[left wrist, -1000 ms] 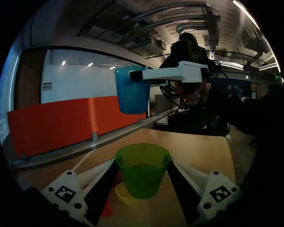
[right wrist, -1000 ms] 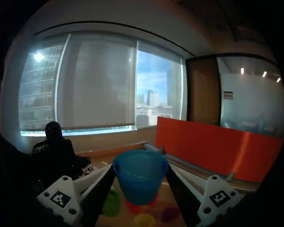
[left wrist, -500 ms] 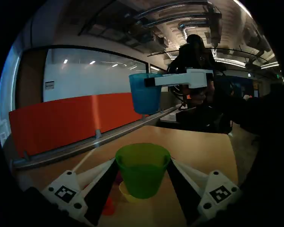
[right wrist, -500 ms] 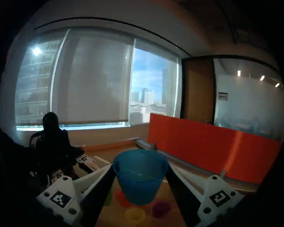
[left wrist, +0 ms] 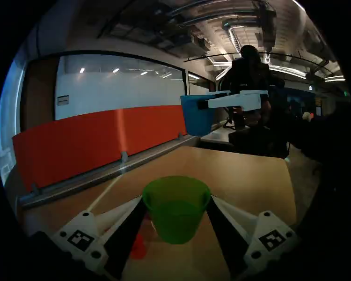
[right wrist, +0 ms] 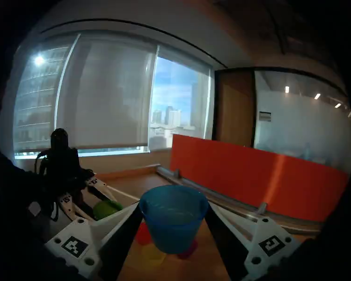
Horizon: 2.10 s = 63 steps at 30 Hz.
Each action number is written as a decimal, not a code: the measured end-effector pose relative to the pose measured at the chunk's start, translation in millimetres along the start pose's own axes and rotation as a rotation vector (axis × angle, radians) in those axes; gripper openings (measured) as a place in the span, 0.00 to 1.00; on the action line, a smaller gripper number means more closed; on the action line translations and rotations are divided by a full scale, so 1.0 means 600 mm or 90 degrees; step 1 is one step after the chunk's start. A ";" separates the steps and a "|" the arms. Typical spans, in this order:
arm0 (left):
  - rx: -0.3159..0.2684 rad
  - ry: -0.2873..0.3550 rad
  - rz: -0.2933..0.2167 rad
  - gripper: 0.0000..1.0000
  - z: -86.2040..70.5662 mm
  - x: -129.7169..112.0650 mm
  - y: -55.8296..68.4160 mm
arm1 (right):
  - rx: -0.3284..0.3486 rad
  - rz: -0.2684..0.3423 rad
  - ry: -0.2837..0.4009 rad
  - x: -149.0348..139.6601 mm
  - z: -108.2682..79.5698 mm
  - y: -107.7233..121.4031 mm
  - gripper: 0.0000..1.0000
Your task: Pour water
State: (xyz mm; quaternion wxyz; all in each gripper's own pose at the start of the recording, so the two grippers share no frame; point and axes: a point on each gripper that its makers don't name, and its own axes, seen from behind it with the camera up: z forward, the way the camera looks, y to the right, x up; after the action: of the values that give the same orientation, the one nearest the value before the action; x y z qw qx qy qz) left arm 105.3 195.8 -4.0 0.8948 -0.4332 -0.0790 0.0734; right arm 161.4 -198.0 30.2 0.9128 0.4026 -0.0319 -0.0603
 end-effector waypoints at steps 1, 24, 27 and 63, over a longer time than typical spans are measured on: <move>0.000 -0.006 0.003 0.86 0.001 -0.004 0.001 | 0.000 0.001 -0.003 -0.006 -0.001 0.001 0.91; -0.026 -0.147 0.042 0.86 0.018 -0.100 0.018 | 0.017 0.009 -0.099 -0.148 -0.006 0.003 0.92; -0.037 -0.172 0.045 0.86 0.019 -0.118 0.023 | 0.021 0.012 -0.111 -0.165 -0.006 0.002 0.92; -0.091 -0.293 0.018 0.87 0.052 -0.265 0.040 | 0.039 0.011 -0.218 -0.327 0.011 -0.005 0.92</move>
State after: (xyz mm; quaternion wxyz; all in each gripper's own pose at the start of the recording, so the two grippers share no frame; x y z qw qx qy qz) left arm -57.7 202.6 -15.9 0.8193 -0.4682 -0.2800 0.1767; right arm -33.8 -178.6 30.5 0.8817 0.4140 -0.1925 -0.1191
